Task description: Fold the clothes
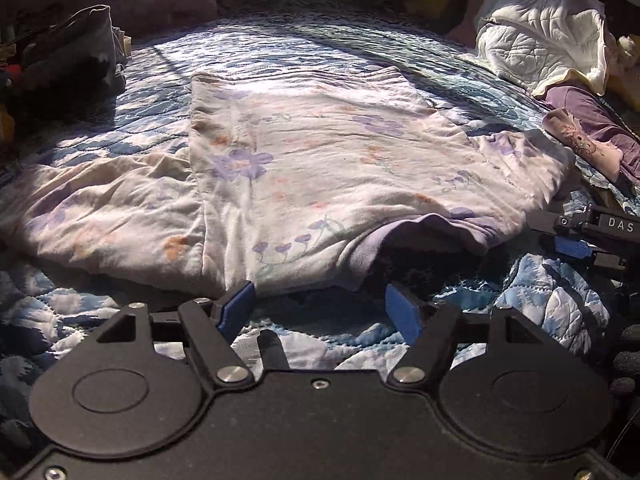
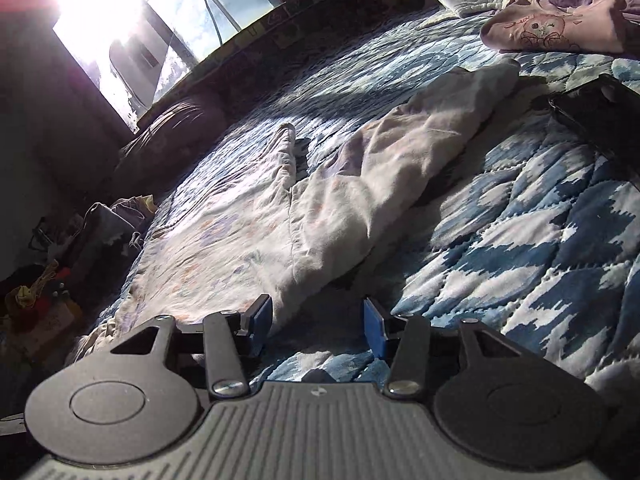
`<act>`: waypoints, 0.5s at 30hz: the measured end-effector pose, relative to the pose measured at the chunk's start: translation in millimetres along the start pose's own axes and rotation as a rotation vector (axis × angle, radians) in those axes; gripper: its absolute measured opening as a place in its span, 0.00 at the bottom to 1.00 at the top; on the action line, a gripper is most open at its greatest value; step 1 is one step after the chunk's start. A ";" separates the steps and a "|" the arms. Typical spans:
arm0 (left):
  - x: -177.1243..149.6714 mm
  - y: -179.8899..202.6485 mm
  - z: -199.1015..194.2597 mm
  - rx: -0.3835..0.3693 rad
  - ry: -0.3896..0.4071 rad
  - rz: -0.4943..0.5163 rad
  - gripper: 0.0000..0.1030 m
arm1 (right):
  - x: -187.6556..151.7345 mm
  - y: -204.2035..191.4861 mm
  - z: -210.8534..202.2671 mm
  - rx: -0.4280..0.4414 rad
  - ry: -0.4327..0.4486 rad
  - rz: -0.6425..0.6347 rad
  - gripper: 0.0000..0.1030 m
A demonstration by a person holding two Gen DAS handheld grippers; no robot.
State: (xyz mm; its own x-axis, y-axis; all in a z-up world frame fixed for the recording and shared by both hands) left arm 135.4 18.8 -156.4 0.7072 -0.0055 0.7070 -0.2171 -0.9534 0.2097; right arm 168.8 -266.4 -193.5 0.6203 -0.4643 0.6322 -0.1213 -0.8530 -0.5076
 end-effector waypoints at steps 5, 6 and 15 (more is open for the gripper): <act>15.0 4.7 -9.6 -0.060 0.031 -0.105 0.69 | 9.4 3.2 12.2 0.042 0.002 0.052 0.50; 20.9 5.9 -8.5 -0.064 0.033 -0.113 0.69 | 11.3 3.9 14.6 0.050 0.002 0.063 0.50; 100.8 40.8 58.7 -0.061 -0.007 0.021 0.69 | 24.4 -3.7 33.2 0.063 0.017 -0.003 0.50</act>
Point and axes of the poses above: each gripper's, at about its wrist camera, not at the fingertips, and z roughly the way its jaws point, y to its right, x to its top, the point moved 4 cm from there along z, roughly the way its jaws point, and after that the axes turned 10 degrees about -x, right-handed, at the moved point
